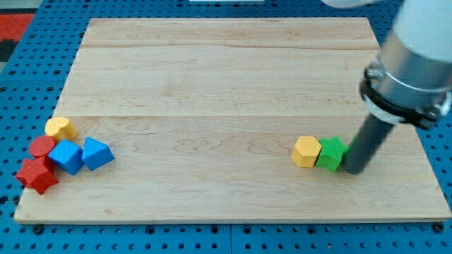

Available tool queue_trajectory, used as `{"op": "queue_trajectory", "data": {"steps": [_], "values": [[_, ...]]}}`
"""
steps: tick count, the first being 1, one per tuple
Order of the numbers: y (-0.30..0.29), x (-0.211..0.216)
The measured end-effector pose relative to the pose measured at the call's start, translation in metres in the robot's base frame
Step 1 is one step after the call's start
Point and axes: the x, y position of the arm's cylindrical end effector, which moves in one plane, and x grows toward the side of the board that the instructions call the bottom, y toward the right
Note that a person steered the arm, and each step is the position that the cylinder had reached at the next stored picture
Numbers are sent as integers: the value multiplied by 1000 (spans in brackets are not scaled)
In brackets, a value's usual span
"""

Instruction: Separate the green star blocks

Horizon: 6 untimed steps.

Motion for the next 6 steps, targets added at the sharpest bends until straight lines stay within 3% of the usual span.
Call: {"op": "queue_trajectory", "data": {"steps": [3,5,6], "values": [[-16,-48],[-17,-41],[-56,-41]]}}
